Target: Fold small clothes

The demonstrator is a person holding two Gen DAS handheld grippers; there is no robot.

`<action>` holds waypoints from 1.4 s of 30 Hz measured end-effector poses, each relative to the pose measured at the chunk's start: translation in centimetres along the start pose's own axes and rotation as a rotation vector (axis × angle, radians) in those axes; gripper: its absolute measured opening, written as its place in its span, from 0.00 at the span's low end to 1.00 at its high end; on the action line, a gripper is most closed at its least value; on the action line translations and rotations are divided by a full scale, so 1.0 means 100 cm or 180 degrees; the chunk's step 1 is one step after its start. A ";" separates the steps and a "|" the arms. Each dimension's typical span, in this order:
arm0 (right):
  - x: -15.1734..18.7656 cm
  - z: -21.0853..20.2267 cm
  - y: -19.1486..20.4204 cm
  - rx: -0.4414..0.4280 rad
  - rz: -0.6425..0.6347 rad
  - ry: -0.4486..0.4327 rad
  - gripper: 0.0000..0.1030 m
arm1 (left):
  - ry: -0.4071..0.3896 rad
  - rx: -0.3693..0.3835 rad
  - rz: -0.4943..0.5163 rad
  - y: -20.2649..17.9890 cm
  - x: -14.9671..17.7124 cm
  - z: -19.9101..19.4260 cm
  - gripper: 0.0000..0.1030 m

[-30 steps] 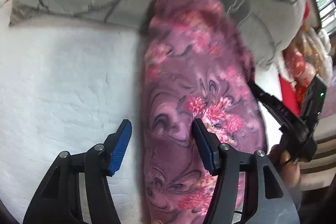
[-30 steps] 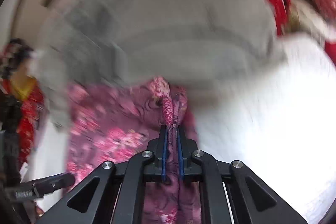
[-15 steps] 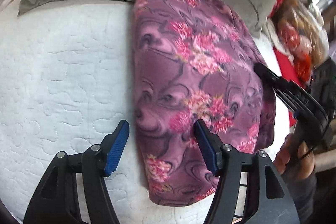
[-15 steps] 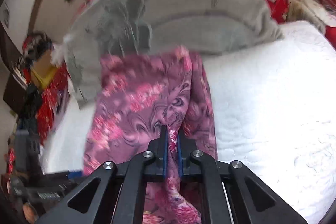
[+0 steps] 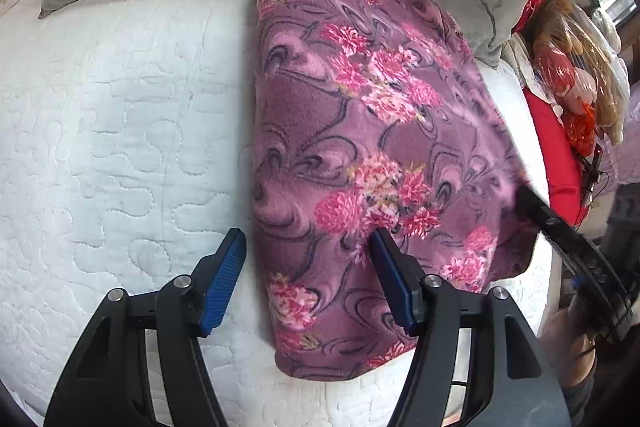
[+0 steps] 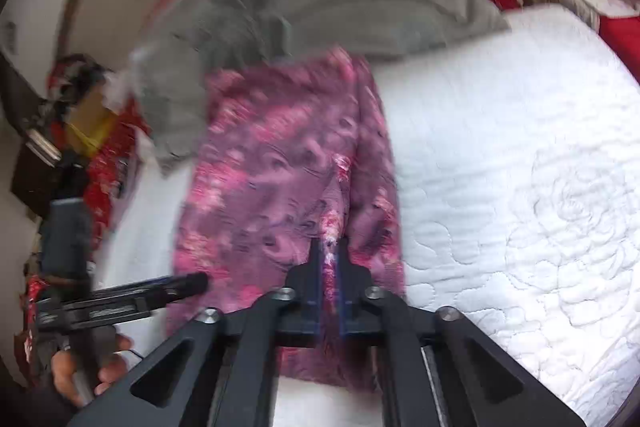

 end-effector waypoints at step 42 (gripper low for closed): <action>-0.067 0.084 -0.041 0.0495 -0.0147 0.0284 0.29 | 0.0080 0.0440 -0.0611 0.025 -0.102 0.021 0.66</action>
Point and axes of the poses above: each gripper's, at about its wrist camera, not at the fingertips, and z roughly the way its jaws point, y to its left, x to its underside, the point moved 7 cm from there along z, roughly the way its jaws point, and after that the axes turned 11 degrees about -z, right-handed, at the moved point
